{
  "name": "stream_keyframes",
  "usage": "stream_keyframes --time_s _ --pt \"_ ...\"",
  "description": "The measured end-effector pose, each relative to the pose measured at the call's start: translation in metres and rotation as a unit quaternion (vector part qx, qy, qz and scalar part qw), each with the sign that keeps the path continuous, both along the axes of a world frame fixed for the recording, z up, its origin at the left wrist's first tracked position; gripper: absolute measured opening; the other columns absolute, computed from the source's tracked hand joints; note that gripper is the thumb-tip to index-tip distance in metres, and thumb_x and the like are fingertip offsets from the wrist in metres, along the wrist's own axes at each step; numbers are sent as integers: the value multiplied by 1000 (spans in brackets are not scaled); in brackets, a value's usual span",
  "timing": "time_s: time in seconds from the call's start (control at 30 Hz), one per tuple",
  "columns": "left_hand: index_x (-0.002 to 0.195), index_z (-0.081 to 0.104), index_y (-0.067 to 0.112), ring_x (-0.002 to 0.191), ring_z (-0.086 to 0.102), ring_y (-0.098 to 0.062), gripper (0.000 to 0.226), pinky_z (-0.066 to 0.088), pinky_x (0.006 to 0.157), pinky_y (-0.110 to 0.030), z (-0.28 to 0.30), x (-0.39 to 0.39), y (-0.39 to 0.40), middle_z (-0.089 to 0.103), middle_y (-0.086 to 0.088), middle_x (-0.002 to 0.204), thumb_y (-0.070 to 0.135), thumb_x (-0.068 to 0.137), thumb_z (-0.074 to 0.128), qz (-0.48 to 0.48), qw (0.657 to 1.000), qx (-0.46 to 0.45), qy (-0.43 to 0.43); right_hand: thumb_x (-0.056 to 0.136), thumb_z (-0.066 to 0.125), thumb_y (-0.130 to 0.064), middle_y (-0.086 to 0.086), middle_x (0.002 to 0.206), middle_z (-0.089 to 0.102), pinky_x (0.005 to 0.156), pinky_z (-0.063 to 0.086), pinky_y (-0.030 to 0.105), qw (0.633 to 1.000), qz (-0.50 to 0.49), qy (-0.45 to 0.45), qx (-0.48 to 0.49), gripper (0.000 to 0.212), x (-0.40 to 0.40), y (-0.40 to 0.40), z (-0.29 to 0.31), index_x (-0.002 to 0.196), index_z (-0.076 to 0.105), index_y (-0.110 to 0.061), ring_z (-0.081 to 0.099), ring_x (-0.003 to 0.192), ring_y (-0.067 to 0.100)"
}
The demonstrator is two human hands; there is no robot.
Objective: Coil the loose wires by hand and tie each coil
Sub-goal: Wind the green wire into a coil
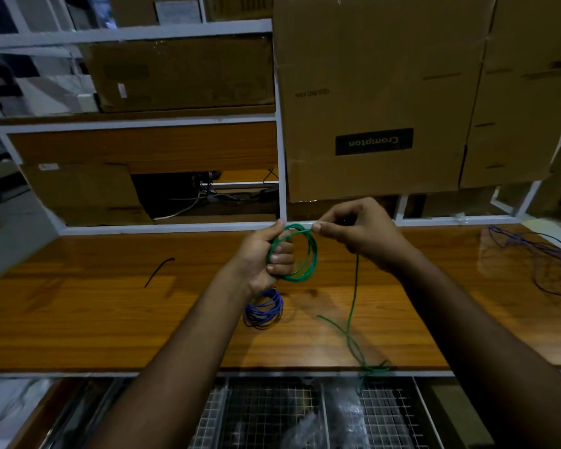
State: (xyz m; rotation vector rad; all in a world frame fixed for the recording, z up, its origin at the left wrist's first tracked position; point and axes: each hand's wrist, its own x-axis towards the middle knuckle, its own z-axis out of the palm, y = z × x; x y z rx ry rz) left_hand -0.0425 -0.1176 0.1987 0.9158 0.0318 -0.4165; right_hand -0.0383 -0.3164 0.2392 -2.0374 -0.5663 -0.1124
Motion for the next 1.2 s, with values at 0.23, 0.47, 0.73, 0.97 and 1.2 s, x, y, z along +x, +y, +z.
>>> stream_keyframes --time_s 0.23,0.47,0.73,0.97,1.2 --pt "68 47 15 33 28 -3 41 18 31 -15 -6 1 -12 33 7 47 37 102 39 -57 998 9 11 86 75 -32 -8 74 69 60 52 22 982 -80 -93 -146 14 11 10 1 79 75 -20 63 71 5" --pt "62 44 19 33 26 -3 40 13 34 -16 -2 8 -8 29 8 45 37 98 43 -102 994 -37 -17 97 58 -34 -7 81 68 67 49 25 999 -4 -38 -26 13 23 14 -11 90 65 -25 61 75 -2" --pt "61 42 17 33 23 -5 50 17 34 -18 -4 11 -15 26 7 45 44 103 36 -38 999 15 -6 95 65 -32 -2 56 59 46 39 13 994 -27 40 96 23 24 22 -17 88 70 -11 52 51 5" --pt "59 38 21 33 18 -5 50 12 33 -17 -9 10 -18 21 8 45 44 103 35 -11 998 50 -29 99 55 -40 0 62 58 43 29 22 977 9 187 101 31 26 18 -22 88 64 -13 40 45 8" --pt "53 38 22 29 20 -5 55 12 34 -16 4 19 5 22 9 41 42 105 33 50 998 -21 -33 101 50 -30 6 87 65 60 37 25 957 108 258 75 29 32 -32 -53 110 70 -11 46 61 10"
